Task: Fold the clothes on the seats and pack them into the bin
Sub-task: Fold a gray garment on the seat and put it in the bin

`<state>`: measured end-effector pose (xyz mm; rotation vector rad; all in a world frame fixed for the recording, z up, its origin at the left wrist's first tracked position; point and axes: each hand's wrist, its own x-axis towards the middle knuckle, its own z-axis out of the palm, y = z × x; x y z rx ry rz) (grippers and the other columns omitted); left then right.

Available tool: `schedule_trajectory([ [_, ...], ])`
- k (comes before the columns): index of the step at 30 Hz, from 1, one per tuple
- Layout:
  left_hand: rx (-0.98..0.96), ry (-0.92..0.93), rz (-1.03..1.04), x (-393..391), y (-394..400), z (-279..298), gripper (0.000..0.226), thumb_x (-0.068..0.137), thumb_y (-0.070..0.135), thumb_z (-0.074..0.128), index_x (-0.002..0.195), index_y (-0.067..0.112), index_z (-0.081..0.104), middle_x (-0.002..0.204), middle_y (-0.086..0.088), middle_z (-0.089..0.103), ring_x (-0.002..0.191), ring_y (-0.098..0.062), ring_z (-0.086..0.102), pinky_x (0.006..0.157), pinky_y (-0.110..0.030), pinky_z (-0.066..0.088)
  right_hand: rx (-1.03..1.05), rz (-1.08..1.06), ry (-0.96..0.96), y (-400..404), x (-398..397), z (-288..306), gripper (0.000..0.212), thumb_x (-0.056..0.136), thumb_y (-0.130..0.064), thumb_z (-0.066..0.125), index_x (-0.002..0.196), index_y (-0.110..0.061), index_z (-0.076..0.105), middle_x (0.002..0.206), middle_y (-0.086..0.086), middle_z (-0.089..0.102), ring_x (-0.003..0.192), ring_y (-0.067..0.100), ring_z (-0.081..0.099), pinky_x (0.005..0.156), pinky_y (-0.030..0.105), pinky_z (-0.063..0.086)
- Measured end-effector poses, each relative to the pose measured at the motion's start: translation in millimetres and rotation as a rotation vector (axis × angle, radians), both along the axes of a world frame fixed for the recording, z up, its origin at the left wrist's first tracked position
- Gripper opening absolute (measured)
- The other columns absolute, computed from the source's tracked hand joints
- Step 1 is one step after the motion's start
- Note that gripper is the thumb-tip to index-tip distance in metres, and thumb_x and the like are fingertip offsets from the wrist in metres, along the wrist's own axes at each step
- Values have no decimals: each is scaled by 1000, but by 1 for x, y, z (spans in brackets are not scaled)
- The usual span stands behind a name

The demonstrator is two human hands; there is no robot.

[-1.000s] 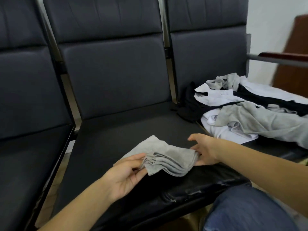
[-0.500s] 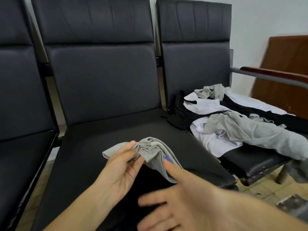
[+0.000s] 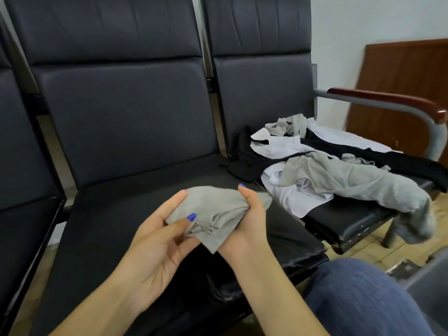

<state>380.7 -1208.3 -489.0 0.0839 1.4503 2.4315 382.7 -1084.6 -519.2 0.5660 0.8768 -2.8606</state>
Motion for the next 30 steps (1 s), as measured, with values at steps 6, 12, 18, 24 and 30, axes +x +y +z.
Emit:
schedule_trajectory([
  [6, -53, 140, -14, -1, 6, 5, 38, 68, 1, 52, 96, 20, 68, 92, -1, 70, 78, -17, 67, 59, -32, 56, -117, -75, 181, 28, -11, 49, 33, 82, -22, 49, 107, -6, 63, 104, 17, 68, 88, 35, 61, 81, 42, 47],
  [12, 13, 7, -46, -11, 20, -9, 50, 65, 3, 38, 106, 19, 63, 62, 0, 55, 73, -20, 65, 70, -36, 49, -8, -149, 395, 99, 32, 81, 29, 67, -20, 49, 91, -13, 63, 82, 6, 66, 68, 24, 62, 68, 31, 51],
  [18, -137, 18, -324, -6, 33, -46, 47, 51, 16, 58, 95, 11, 72, 71, -12, 64, 67, -25, 68, 60, -36, 60, 289, -490, 343, 190, 129, 70, 29, 60, -24, 50, 71, -17, 77, 75, 3, 74, 57, 20, 70, 43, 30, 54],
  [24, -355, -39, -455, 3, 52, -78, 42, 58, 15, 56, 98, 11, 70, 90, -16, 72, 77, -24, 71, 73, -41, 51, 343, -516, 182, 266, 241, -50, 64, 94, -33, 7, 151, -5, 6, 155, 13, 24, 146, 26, 13, 117, 50, 7],
  [30, -282, -15, -494, -7, 52, -83, 80, 17, 44, 92, 90, 16, 77, 99, -17, 71, 90, -32, 70, 67, -38, 60, 220, -772, -91, 266, 258, -89, 84, 33, -28, 76, 115, -27, 59, 87, 1, 75, 77, 20, 73, 60, 37, 59],
])
